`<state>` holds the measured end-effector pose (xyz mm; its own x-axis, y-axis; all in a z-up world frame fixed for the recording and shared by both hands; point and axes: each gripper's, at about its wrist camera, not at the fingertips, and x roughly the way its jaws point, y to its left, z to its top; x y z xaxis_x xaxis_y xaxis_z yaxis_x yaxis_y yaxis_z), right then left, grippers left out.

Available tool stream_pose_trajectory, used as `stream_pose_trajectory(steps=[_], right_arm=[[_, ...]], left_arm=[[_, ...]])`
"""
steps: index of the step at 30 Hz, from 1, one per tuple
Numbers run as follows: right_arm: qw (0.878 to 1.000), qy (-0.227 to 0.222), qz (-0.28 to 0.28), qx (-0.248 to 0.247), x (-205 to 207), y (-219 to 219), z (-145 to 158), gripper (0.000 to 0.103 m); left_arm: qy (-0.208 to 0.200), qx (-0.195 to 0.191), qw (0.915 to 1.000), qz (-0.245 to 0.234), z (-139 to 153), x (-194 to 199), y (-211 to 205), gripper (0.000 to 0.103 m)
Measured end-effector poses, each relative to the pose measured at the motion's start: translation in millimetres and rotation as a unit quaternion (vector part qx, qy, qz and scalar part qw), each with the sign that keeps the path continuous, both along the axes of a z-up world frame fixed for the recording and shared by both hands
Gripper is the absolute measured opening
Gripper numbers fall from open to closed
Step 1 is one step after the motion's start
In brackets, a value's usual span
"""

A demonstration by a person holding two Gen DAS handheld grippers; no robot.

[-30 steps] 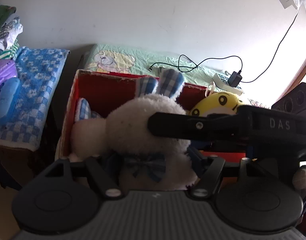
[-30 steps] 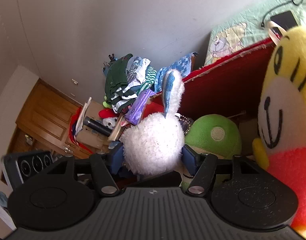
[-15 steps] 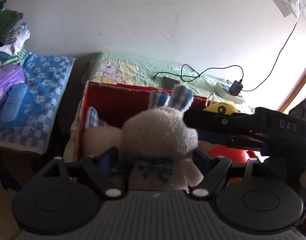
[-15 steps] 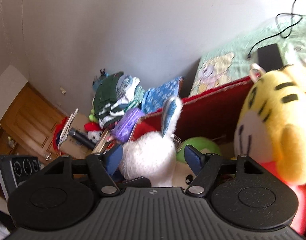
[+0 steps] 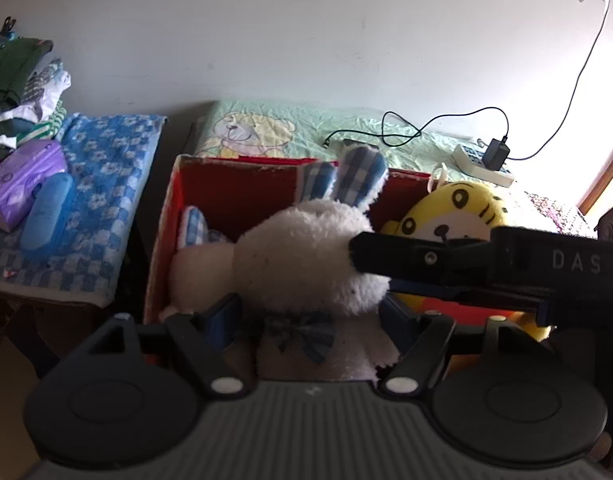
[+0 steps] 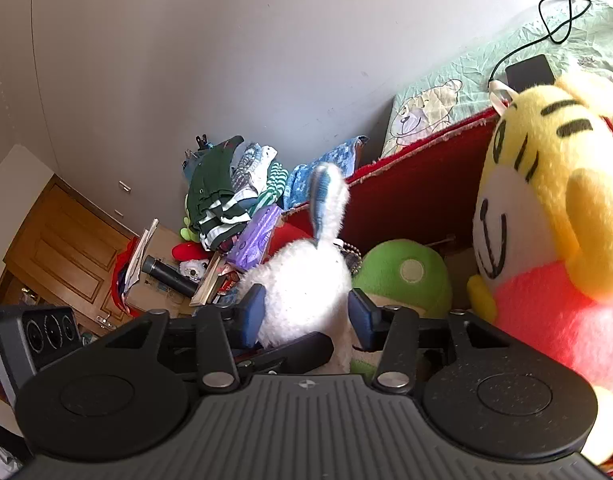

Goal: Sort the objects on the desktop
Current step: 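Lower the white bunny into the box beside the tiger plush, then open the right gripper and withdraw it from the red box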

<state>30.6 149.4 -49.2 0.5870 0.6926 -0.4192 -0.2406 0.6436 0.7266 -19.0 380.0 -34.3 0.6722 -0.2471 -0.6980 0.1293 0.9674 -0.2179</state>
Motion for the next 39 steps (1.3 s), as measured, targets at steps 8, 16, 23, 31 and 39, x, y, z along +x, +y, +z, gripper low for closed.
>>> stream_pose_trajectory(steps=[8,16,23,31,39], right_arm=[[1.0,-0.012,0.0,-0.019,-2.8,5.7,-1.0,0.056],[0.999,-0.022,0.005,-0.029,-5.3,8.1,-1.6,0.055],[0.999,-0.023,0.004,-0.03,-4.9,7.8,-1.8,0.056],[0.999,-0.024,0.006,-0.03,-3.7,7.6,-2.6,0.056],[0.999,-0.028,0.015,-0.032,-1.5,10.7,-2.1,0.056]], left_arm=[[0.01,0.009,0.9998,0.017,-3.2,0.2,0.9,0.084],[0.021,0.015,0.9993,0.028,-9.1,3.3,-0.1,0.087],[0.028,0.023,0.9988,0.034,-12.5,5.1,-1.9,0.094],[0.026,0.032,0.9986,0.031,-15.1,5.5,-7.9,0.101],[0.028,0.037,0.9989,0.011,-17.7,7.9,-14.4,0.102]])
